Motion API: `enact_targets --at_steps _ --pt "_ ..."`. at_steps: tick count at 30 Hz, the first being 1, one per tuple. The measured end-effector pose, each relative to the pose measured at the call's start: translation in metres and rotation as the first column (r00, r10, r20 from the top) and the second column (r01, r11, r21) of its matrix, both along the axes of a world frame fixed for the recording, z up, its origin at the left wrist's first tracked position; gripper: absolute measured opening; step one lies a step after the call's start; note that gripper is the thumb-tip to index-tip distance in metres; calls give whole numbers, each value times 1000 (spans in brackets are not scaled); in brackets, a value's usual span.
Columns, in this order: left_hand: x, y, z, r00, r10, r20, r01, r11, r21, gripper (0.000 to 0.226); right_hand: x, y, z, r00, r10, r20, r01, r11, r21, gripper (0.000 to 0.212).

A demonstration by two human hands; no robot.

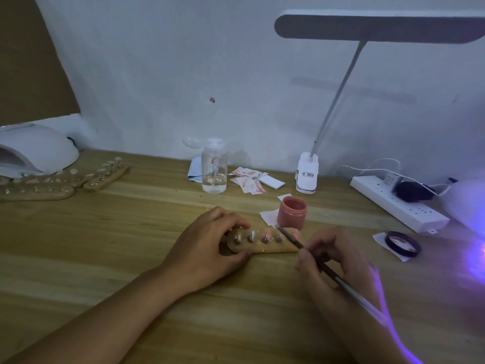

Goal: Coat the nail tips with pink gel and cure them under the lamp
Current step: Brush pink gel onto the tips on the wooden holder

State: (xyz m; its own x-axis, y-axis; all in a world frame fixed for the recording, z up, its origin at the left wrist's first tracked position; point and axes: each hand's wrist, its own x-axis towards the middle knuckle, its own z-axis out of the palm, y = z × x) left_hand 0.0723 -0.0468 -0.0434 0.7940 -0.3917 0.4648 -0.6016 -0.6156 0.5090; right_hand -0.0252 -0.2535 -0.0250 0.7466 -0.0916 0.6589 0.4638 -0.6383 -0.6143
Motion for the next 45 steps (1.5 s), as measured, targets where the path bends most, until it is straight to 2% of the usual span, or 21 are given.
enact_targets --at_steps 5,11,14,23,29,34,39,45 --pt "-3 0 1 999 -2 36 1 1000 15 41 1 1 -2 999 -16 -39 17 1000 16 36" --pt "-5 -1 3 996 0 91 -3 999 33 42 -4 3 0 1000 -24 -14 23 995 -99 15" --pt "-5 -1 3 995 -5 95 2 999 33 42 -4 6 2 1000 -9 -11 7 990 -142 14" --pt "-5 -1 3 995 -6 97 3 999 37 43 -3 5 4 999 -25 44 31 991 -127 18" --pt "-5 0 3 996 6 91 -11 999 53 42 -2 3 -1 998 -58 -30 55 994 -99 30" --pt "-4 0 2 997 8 77 -13 998 56 42 -2 1 -1 996 -80 -35 78 996 -51 16" --pt "-3 0 2 997 11 72 -15 998 59 42 -2 2 -2 997 -49 -63 45 997 -64 11" --pt "-1 0 0 998 4 58 -6 999 46 45 -3 2 7 992 -88 90 93 994 -55 17"
